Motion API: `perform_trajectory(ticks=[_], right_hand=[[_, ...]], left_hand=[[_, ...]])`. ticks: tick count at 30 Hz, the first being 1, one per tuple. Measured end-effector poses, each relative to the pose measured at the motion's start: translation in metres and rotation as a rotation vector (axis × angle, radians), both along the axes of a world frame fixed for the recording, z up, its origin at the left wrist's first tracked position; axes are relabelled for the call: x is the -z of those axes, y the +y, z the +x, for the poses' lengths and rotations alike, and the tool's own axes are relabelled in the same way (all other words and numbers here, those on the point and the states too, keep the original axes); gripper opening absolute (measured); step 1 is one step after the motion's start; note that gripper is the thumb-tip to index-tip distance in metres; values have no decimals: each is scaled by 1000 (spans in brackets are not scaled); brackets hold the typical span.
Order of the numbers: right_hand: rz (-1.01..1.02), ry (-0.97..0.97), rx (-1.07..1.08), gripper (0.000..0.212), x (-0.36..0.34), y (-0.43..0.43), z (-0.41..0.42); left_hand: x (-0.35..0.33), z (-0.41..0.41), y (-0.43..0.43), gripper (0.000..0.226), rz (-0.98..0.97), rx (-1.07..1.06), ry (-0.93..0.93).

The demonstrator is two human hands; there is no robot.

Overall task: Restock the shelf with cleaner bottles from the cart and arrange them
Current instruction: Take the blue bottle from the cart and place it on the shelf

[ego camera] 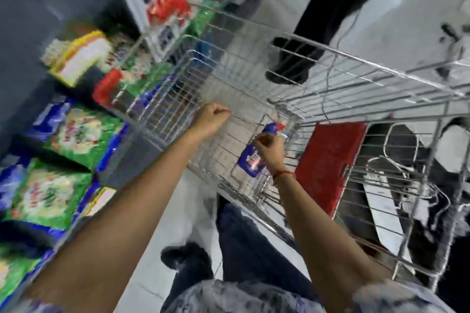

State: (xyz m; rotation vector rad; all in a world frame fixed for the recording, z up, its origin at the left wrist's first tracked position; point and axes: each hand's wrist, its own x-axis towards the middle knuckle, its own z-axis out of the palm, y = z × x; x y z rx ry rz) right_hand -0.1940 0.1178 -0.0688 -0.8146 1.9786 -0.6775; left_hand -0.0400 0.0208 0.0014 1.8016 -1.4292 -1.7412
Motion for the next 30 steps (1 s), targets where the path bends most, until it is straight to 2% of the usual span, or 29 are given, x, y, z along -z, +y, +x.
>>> perform_trajectory(ticks=[5,8,11,14,17,19,22,26,30], right_hand=[[240,-8,85,24,51,25,-20],[356,-71,174,38,83,35,-20],[391,-193,360,56,104,35,-16],[351,-362,503,65,114,30,-17],[364,-408,547,77,127,28,-18],[365,-411,527,70,131,28,-17],[306,-426,502,46,124,26,-17],[251,-511,470,52,106,27,-21],[210,-609,308,36,71,17,-27]], left_hand=[[51,-59,-9,18,111,150,-91],[83,-78,-5,40,186,219,-110],[112,-90,2,13,320,170,-181],[134,-98,12,15,413,122,-153],[154,-99,22,24,495,163,-106],[161,-99,26,33,546,144,-86],[162,-98,29,43,654,70,-32],[153,-83,28,50,726,56,-1],[118,-70,11,46,636,-33,48]])
